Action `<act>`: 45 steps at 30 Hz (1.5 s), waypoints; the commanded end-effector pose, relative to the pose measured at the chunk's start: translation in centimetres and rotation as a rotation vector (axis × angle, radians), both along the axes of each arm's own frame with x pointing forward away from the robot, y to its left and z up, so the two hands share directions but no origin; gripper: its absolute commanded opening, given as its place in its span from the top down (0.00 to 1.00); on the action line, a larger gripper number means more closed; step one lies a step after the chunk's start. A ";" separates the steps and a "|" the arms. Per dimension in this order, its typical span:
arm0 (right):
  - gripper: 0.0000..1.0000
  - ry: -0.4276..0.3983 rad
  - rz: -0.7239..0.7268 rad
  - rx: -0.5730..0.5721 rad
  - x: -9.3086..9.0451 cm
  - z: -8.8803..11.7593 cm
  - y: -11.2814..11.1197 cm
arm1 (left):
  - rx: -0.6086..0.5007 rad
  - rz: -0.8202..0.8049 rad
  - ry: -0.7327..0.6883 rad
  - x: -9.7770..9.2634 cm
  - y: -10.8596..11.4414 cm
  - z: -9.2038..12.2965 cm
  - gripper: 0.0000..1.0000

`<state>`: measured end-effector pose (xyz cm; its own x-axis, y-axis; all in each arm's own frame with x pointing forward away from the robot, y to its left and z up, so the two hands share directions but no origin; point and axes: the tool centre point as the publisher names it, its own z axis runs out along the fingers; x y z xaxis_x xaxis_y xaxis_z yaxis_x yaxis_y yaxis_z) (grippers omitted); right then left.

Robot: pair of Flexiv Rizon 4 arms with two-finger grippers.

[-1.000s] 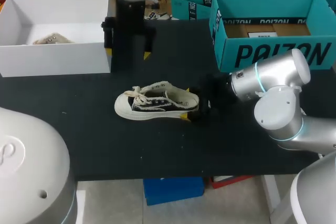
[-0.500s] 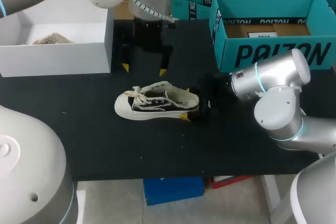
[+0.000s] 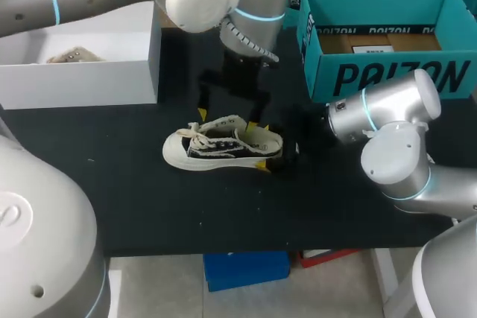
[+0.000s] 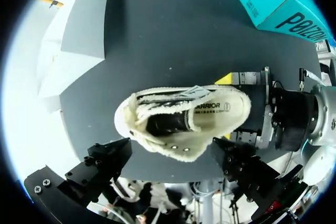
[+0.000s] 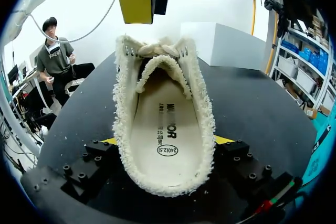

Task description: Take the shoe out of the shoebox, open the shoe tongue, remove and reinsert the insole, then place the shoe into the shoebox

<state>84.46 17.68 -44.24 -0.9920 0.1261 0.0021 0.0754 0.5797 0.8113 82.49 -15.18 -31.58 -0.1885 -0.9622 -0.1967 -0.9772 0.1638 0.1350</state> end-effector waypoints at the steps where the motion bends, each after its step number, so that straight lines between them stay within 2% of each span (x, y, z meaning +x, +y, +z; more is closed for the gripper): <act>1: 1.00 0.000 -0.003 0.000 -0.1 -0.3 0.2 | 0.024 -0.002 0.021 0.5 -1.2 -2.0 0.00; 12: 1.00 0.000 -0.003 0.000 -0.1 -0.3 0.2 | 0.043 -0.020 -0.010 0.7 -1.3 -4.0 0.00; 28: 1.00 0.000 -0.003 0.000 -0.1 -0.3 0.2 | 0.176 -0.015 -0.062 0.5 -0.2 -5.8 0.00; 29: 1.00 0.000 -0.003 0.000 -0.1 -0.3 0.2 | 0.185 -0.013 -0.064 0.5 -0.1 -5.9 0.02; 31: 1.00 0.000 -0.003 0.000 -0.1 -0.3 0.2 | 0.203 -0.012 -0.066 0.4 0.0 -6.1 0.15; 35: 1.00 0.000 -0.003 0.000 -0.1 -0.3 0.2 | 0.216 -0.011 -0.063 0.4 0.2 -6.5 0.76; 36: 1.00 0.000 -0.003 0.000 -0.1 -0.3 0.2 | 0.217 -0.011 -0.063 0.4 0.2 -6.5 1.00; 45: 1.00 0.000 -0.003 0.000 -0.1 -0.3 0.2 | 0.195 -0.009 -0.066 0.4 0.2 -5.7 1.00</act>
